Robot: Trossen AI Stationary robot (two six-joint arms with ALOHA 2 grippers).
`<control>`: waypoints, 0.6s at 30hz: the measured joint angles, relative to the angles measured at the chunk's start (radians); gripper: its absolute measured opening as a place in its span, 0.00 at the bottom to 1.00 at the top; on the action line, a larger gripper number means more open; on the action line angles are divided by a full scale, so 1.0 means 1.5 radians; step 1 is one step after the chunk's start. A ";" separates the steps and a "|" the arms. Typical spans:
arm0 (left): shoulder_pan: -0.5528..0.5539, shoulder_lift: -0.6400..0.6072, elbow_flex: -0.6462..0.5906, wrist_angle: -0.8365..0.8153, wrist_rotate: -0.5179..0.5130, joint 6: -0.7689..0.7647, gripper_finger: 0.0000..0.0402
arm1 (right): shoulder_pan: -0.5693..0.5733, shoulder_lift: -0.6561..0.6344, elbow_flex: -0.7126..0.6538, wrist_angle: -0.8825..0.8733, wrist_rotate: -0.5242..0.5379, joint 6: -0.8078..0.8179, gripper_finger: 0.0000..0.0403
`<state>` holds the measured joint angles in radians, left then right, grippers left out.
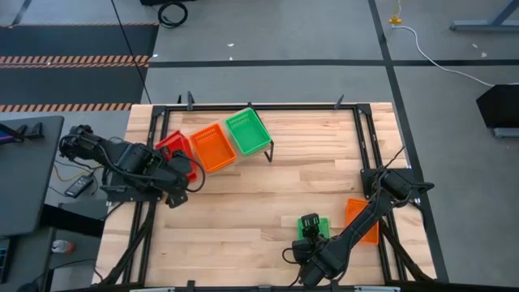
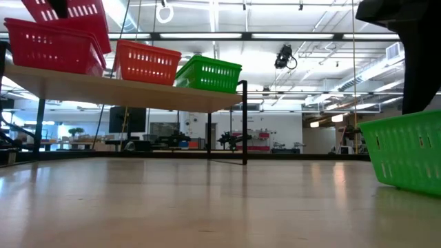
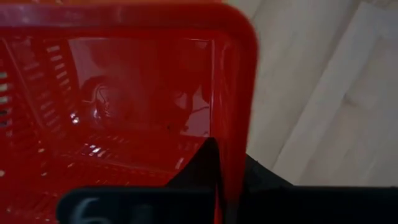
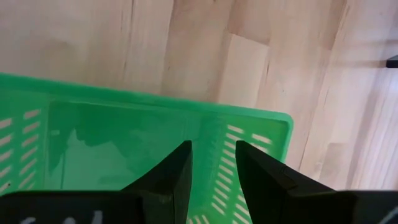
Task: Stack baskets on shelf by color
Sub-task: Stack the red bin on the red bins on the shelf
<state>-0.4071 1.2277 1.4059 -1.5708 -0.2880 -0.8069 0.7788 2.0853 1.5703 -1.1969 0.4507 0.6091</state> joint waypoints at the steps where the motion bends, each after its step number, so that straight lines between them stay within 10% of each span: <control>1: -0.002 0.000 0.000 0.000 0.002 -0.004 0.02 | 0.000 0.000 0.000 0.000 0.000 0.000 0.32; 18: -0.016 0.000 0.000 0.000 -0.020 -0.031 0.28 | 0.001 0.000 0.000 0.005 -0.002 0.000 0.32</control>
<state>-0.4313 1.2270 1.4059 -1.5708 -0.3174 -0.8532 0.7795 2.0853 1.5703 -1.1900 0.4480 0.6090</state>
